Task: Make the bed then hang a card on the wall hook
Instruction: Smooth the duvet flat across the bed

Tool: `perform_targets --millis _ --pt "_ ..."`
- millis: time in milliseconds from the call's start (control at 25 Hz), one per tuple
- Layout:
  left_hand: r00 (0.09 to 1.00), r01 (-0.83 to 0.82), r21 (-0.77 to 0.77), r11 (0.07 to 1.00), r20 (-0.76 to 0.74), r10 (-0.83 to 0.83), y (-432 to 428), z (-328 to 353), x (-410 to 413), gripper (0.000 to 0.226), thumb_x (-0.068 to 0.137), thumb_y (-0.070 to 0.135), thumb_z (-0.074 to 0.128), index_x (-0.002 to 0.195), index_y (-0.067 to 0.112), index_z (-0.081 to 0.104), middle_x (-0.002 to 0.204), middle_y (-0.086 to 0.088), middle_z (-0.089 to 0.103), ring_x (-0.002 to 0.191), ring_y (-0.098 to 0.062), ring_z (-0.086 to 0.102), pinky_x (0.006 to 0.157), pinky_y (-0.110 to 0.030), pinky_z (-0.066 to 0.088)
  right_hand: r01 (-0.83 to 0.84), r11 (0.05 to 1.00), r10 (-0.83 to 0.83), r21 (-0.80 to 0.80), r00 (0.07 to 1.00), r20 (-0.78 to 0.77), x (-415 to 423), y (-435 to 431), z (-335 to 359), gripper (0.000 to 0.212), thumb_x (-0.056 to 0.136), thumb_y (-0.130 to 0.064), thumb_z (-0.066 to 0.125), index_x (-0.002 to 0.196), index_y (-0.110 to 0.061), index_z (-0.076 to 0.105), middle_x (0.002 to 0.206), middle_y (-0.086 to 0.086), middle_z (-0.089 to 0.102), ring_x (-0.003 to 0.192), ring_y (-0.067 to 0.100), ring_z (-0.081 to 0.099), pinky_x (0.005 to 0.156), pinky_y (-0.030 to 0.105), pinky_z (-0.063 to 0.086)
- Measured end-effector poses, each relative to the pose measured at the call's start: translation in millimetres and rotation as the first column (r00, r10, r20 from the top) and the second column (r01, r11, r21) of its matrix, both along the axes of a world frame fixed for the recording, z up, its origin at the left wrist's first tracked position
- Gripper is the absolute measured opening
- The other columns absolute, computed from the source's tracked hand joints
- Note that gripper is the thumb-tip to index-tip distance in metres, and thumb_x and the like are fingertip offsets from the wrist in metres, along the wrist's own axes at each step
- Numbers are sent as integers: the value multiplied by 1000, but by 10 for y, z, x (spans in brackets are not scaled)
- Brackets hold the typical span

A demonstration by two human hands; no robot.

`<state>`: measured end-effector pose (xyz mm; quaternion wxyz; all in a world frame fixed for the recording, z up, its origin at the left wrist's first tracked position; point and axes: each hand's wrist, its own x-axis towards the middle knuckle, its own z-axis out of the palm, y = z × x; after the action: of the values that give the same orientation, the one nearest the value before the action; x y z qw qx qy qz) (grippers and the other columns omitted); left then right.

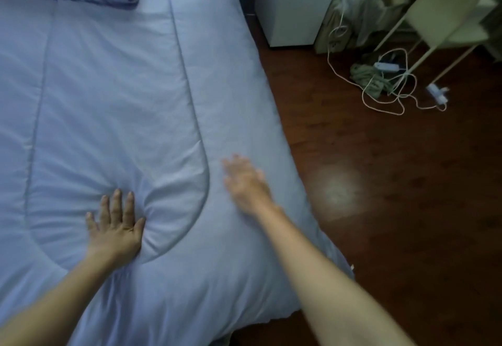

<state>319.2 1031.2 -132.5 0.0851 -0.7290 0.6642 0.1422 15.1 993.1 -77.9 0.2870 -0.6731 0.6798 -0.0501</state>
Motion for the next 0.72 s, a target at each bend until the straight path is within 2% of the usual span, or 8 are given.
perform_targets --millis 80,120,240,320,400,480,560,720 --pt "999 29 -63 998 -17 -30 85 53 -70 69 87 43 27 149 11 28 157 -14 24 143 -40 21 109 -64 17 -277 958 282 76 957 -72 347 -44 -72 51 101 -40 29 150 -37 17 163 -5 3 150 19 0 117 54 -4" --pt "1000 11 -65 998 -28 -13 118 78 -133 70 85 42 28 145 7 35 153 -17 33 139 -42 30 105 -65 24 -301 951 307 68 942 -136 299 22 -167 52 100 -43 25 150 -39 13 163 -6 -1 150 19 -3 116 53 -7" --pt "990 -135 -71 988 -56 131 129 161 -466 73 85 46 26 143 3 39 150 -17 38 136 -42 37 103 -63 28 -92 995 81 -41 973 -217 -360 265 -373 59 91 -55 7 148 -45 0 159 -12 -10 148 14 -8 117 51 -2" --pt "974 -218 -91 972 -89 210 102 185 -756 76 85 49 24 143 1 37 151 -17 37 137 -40 36 105 -63 27 -8 999 15 44 987 -163 -884 360 -416 56 92 -58 7 145 -48 -7 153 -18 -19 146 9 -13 117 54 2" --pt "961 -268 -83 960 -92 261 82 188 -1128 79 85 52 21 145 3 34 153 -14 34 140 -38 32 108 -63 24 -16 986 39 165 990 -138 -1401 353 -430 52 99 -51 18 146 -49 -3 158 -16 -13 149 15 -8 117 56 5" --pt "950 -310 -119 943 -79 303 70 190 -1561 79 86 55 20 149 8 27 158 -8 26 145 -34 24 112 -60 16 -86 950 154 301 965 -212 -1877 161 -434 51 101 -46 21 150 -42 7 162 -8 5 150 22 -1 116 58 6" --pt "927 -374 -88 923 -70 369 88 178 -2044 76 91 58 22 152 13 16 162 -3 12 148 -29 12 116 -56 7 -184 901 306 392 912 -275 -2186 -49 -401 54 101 -46 21 152 -34 12 162 -3 13 150 24 1 116 59 6" --pt "858 -513 -28 858 -35 512 41 199 -2789 83 91 65 24 153 15 1 162 -4 -5 150 -25 -3 119 -53 2 -466 861 496 205 858 -136 -2526 -193 57 55 101 -40 29 152 -32 13 161 -6 13 150 20 4 118 54 8"
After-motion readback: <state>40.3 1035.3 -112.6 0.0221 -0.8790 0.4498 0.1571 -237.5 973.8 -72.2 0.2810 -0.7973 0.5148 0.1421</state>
